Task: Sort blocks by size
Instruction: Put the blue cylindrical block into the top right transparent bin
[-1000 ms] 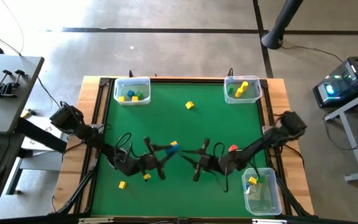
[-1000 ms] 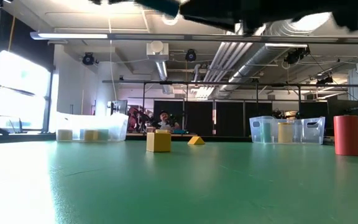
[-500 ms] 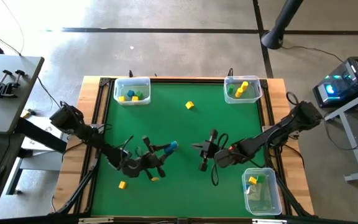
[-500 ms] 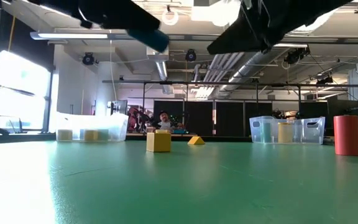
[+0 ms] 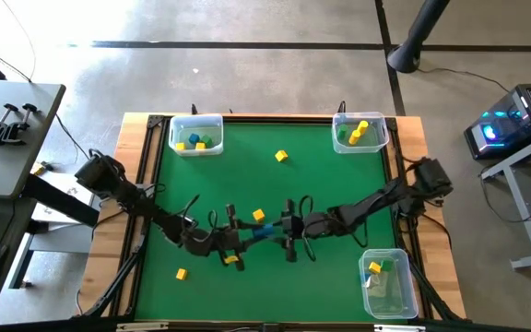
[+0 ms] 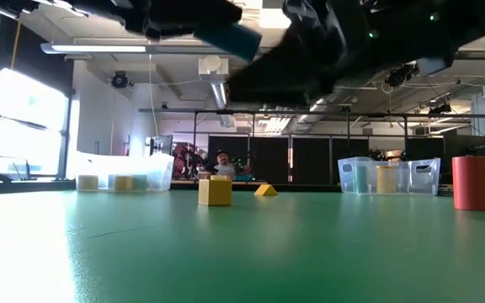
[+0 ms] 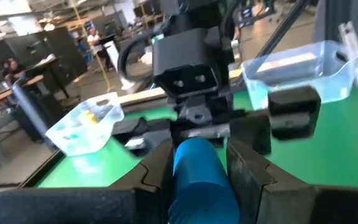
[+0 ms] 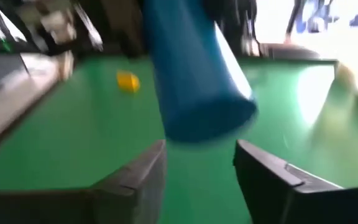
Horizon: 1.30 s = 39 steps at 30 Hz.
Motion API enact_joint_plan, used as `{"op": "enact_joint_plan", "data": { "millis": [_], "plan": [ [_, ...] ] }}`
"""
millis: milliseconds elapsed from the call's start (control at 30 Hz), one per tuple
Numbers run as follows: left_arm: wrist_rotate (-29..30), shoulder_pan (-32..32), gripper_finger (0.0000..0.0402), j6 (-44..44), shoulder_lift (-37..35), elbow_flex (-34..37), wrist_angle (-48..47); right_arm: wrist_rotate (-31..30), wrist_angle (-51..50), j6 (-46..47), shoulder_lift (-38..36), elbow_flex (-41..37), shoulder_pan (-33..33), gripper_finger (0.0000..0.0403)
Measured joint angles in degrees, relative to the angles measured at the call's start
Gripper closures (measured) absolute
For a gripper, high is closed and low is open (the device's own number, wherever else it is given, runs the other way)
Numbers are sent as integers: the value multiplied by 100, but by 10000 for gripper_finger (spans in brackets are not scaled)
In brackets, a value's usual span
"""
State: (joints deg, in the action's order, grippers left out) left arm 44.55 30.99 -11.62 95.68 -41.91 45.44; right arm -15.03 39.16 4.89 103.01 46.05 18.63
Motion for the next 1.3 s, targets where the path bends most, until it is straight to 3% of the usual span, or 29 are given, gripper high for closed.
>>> {"op": "enact_joint_plan", "data": {
  "millis": [200,333,633,833,1067,1133,1233,1300],
  "plan": [
    [-158,137,310,-471,0,0,513,26,1935,-839,485,1,93,189],
    [-74,273,310,-734,0,0,663,3,2322,-1057,490,1,300,188],
    [173,486,310,-1156,0,-2,974,-706,2891,-1710,419,1,734,187],
    [182,521,309,-1250,0,-2,1030,-532,2927,-1657,419,1,723,202],
    [117,553,297,-1250,0,-2,1027,-376,2888,-1632,414,1,697,277],
    [158,554,285,-1248,2,0,993,-349,2793,-1547,412,1,665,278],
    [472,554,259,-1361,4,2,920,-473,2491,-1365,383,5,632,278],
    [1062,635,240,-1549,-22,2,886,-676,1796,-1190,223,3,634,278]
  ]
}}
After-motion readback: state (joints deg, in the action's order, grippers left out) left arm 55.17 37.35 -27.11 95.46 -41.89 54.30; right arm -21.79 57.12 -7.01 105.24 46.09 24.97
